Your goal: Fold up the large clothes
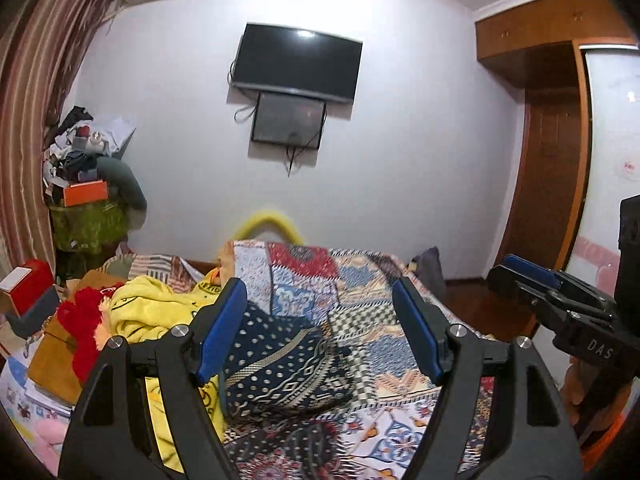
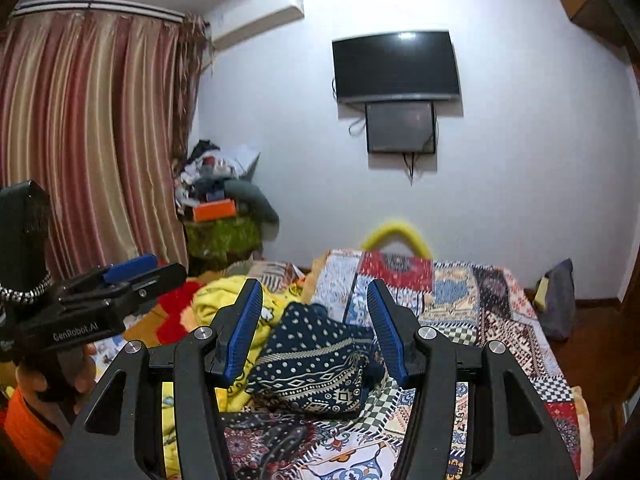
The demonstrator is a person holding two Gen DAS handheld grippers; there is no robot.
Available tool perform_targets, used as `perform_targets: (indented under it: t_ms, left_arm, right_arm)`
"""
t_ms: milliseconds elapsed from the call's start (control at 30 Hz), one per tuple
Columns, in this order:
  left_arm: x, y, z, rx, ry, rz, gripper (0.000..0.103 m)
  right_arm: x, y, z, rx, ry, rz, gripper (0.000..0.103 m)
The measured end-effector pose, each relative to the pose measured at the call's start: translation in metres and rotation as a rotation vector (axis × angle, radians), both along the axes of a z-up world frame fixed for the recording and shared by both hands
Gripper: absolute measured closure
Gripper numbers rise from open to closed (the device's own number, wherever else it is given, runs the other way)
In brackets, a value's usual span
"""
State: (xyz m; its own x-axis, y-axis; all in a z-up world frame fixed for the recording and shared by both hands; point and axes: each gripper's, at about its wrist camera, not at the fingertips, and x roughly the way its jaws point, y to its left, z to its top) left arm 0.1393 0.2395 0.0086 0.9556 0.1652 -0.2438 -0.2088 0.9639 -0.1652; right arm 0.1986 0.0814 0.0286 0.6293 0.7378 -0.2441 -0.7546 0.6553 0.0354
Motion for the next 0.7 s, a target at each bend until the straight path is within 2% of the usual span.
perform_targets:
  t_ms: [67, 167, 267, 300, 367, 600, 700]
  left_arm:
    - [-0.012, -0.011, 0.003, 0.021, -0.027, 0.017, 0.029]
    - [-0.022, -0.018, 0.002, 0.006, -0.05, 0.023, 0.029]
    - [-0.029, -0.023, 0.005, 0.008, -0.061, 0.046, 0.026]
    - [-0.031, -0.025, 0.005, 0.017, -0.062, 0.057, 0.024]
    - [-0.035, -0.027, 0.006, 0.034, -0.073, 0.084, 0.012]
    - [-0.039, -0.022, 0.005, 0.003, -0.068, 0.111, 0.003]
    - [-0.04, -0.025, 0.004, 0.007, -0.063, 0.121, 0.002]
  right_arm:
    - [-0.006, -0.004, 0.002, 0.011, -0.02, -0.008, 0.052]
    - [-0.009, -0.007, 0.004, 0.014, -0.031, -0.016, 0.052]
    - [-0.01, -0.011, 0.003, 0.018, -0.038, -0.042, 0.036]
    - [-0.01, -0.012, 0.003, 0.023, -0.04, -0.054, 0.027]
    - [-0.008, -0.014, 0.002, 0.036, -0.041, -0.077, 0.018]
    - [-0.007, -0.016, -0.003, 0.029, -0.036, -0.109, 0.003]
    - [-0.009, -0.018, -0.004, 0.035, -0.048, -0.127, 0.0]
